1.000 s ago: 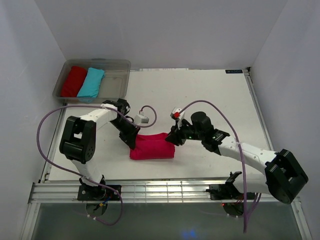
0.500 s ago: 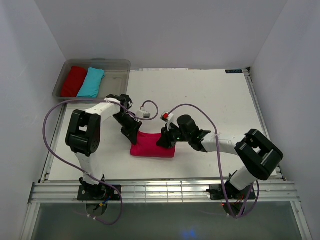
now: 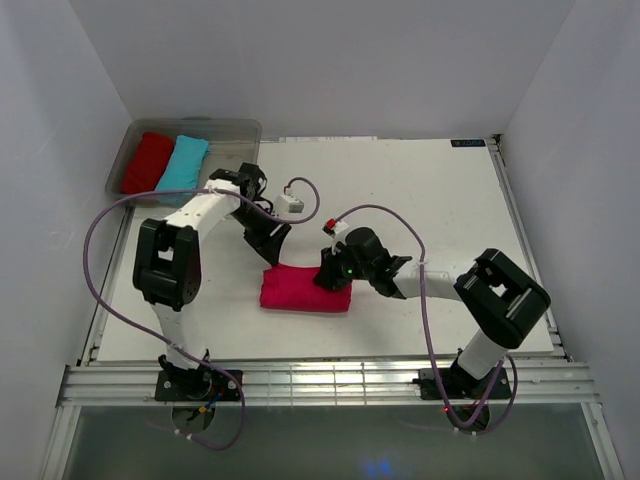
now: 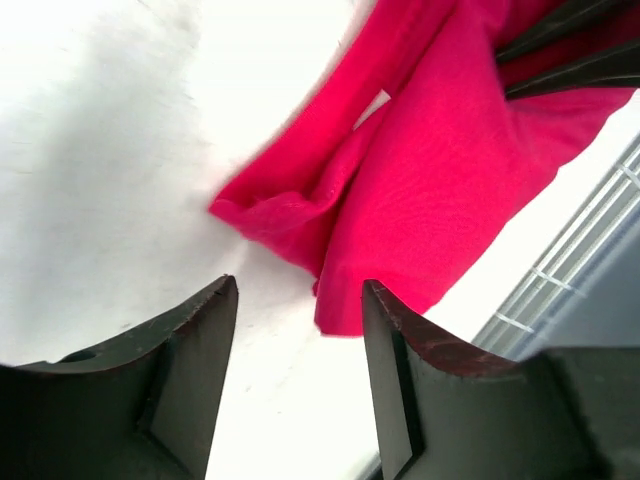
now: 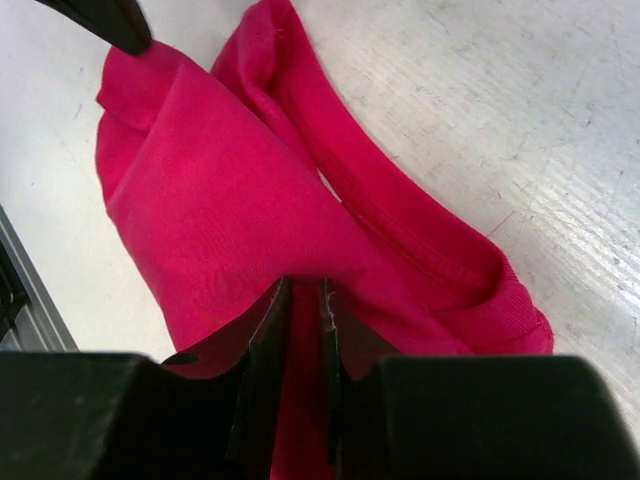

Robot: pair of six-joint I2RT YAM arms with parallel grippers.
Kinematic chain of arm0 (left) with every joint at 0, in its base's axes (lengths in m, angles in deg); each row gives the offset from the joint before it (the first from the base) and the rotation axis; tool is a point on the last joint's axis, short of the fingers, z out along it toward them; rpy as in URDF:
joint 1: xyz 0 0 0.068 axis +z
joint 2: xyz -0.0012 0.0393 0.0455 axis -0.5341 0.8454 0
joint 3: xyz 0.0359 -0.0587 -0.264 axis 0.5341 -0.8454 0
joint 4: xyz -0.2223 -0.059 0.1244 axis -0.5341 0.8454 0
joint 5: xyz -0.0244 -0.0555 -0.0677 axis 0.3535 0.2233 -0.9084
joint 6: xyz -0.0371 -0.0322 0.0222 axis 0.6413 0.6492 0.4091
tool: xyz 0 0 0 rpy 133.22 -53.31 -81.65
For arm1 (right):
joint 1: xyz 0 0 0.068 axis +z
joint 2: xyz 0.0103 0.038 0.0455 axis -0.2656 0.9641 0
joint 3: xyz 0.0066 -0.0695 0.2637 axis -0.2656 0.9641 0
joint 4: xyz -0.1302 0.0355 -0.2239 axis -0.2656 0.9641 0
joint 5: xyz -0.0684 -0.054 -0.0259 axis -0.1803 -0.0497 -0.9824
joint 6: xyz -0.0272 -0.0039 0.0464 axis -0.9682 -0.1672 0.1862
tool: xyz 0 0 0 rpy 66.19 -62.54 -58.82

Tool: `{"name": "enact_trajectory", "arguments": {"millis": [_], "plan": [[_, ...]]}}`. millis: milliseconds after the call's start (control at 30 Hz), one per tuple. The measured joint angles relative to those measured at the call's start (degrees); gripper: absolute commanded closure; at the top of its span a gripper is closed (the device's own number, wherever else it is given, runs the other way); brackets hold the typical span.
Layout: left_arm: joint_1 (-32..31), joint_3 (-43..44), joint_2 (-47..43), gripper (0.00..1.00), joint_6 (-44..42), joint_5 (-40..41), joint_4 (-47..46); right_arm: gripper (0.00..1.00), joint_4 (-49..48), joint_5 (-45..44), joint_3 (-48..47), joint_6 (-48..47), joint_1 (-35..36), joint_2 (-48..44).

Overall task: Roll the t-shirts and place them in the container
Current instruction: Roll the T-shirt to the center of the board.

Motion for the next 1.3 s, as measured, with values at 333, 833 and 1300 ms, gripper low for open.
{"name": "enact_trajectory", "arguments": {"millis": [333, 833, 1300], "plan": [[-13.8, -23.0, -28.9, 0.32, -7.2, 14.6, -16.2, 0.77, 2.6, -2.7, -0.9, 3.3, -0.9, 0.7], [-31.6, -42.3, -34.7, 0.02, -12.3, 31.3, -32.6, 0.78, 3.0, -3.1, -0.9, 4.9, -2.3, 0.7], [-30.8, -41.7, -26.9, 0.31, -11.9, 39.4, -40.7, 0.75, 1.2, 1.1, -0.1, 3.2, -3.5, 0.3]]}}
